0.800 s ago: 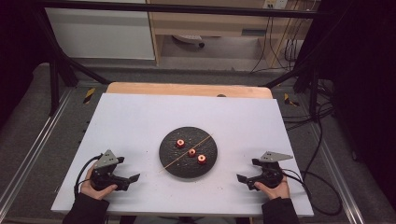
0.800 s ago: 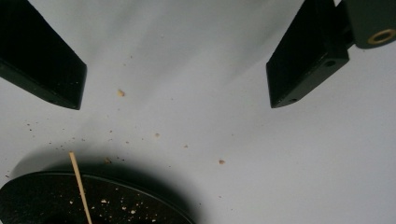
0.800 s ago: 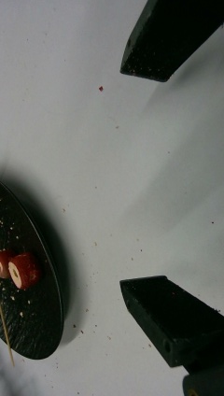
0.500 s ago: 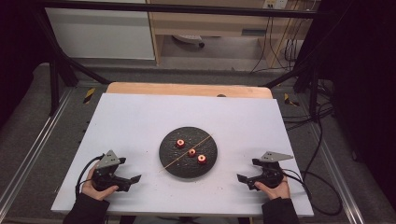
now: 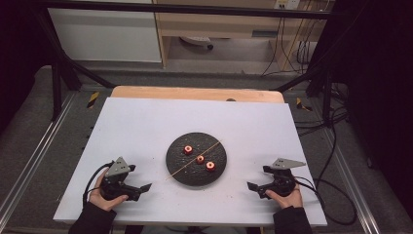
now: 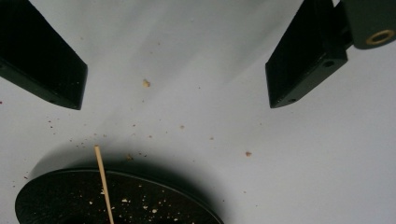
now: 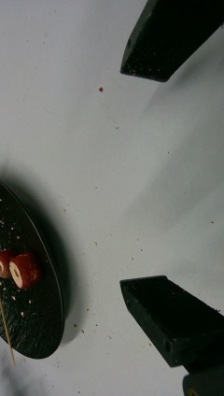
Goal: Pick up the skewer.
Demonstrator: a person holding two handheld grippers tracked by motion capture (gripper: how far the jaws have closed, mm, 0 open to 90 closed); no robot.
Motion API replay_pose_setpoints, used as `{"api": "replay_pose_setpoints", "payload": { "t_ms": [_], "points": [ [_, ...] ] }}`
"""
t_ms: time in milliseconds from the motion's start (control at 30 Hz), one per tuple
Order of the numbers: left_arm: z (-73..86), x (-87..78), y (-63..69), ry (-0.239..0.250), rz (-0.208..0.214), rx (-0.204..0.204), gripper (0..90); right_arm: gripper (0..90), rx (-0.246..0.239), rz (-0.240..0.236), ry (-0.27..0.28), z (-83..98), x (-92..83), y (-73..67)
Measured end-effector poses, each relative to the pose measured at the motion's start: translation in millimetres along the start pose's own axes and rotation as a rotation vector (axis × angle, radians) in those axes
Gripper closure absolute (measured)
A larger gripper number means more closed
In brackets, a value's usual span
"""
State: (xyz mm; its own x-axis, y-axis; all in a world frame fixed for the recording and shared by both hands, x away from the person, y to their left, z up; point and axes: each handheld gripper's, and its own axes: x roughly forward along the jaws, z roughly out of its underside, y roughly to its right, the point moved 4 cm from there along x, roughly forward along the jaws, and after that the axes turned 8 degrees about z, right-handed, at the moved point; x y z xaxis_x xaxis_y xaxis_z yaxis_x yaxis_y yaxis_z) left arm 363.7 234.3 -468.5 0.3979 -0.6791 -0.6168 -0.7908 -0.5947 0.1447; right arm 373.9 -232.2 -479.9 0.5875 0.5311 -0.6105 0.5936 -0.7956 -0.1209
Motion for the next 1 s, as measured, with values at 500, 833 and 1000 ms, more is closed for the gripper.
{"api": "replay_pose_setpoints", "payload": {
  "t_ms": [500, 833, 1000],
  "points": [
    [-14.6, 4.5, 10.8, -0.013, -0.001, 0.007, 5.3, 0.8, -0.004, 0.0, -0.006, 0.3, -0.3, 0.1],
    [-33.0, 9.2, 19.9, -0.015, -0.002, 0.028, 5.7, 0.8, -0.005, 0.001, -0.005, 0.2, -0.3, 0.4],
    [-44.0, 15.4, 26.9, -0.023, 0.004, 0.044, 6.3, 0.9, -0.003, 0.0, -0.008, 0.3, -0.1, 0.0]
  ]
}}
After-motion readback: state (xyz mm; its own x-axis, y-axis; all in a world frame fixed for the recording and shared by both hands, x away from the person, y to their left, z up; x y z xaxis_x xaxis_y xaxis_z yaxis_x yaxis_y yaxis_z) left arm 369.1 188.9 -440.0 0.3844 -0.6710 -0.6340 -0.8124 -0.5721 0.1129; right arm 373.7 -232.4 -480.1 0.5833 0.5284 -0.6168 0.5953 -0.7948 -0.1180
